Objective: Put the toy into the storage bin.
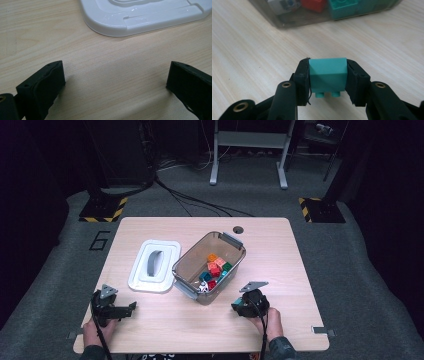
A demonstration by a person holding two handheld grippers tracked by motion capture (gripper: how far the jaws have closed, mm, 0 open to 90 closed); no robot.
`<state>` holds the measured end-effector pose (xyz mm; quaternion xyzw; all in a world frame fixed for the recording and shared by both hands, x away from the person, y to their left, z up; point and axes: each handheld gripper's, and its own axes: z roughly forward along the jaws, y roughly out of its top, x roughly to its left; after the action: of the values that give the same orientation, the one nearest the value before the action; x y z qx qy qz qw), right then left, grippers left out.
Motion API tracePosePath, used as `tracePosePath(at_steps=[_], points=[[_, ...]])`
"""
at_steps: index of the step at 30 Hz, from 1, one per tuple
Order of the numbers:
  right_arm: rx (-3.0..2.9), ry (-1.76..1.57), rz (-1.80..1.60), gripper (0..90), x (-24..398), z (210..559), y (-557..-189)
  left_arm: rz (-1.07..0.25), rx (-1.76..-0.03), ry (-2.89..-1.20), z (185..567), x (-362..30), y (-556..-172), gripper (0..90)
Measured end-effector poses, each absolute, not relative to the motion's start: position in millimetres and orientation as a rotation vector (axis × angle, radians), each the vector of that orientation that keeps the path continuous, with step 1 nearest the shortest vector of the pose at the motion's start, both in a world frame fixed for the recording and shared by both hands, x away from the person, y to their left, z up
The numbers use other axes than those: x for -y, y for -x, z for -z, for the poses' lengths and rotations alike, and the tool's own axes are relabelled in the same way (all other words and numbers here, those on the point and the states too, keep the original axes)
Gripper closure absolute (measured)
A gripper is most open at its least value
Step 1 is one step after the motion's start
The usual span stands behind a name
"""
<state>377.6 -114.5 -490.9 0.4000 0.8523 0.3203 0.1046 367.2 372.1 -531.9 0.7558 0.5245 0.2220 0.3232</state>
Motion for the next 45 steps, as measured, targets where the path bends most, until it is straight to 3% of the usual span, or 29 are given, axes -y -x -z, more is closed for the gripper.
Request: tracePosePath(at_steps=[20,45], points=[[-2.396,-1.296,-0.932,58.7,134.6,461.0,-393.2,-0.582,-1.376,-1.985,531.9,-372.1,-367.2,1.6],[-2.242,-1.321,-0.947,58.8,150.4,398.6,-413.8,-0.582,-1.377,-1.983,531.9,-372.0,-367.2,1.6]])
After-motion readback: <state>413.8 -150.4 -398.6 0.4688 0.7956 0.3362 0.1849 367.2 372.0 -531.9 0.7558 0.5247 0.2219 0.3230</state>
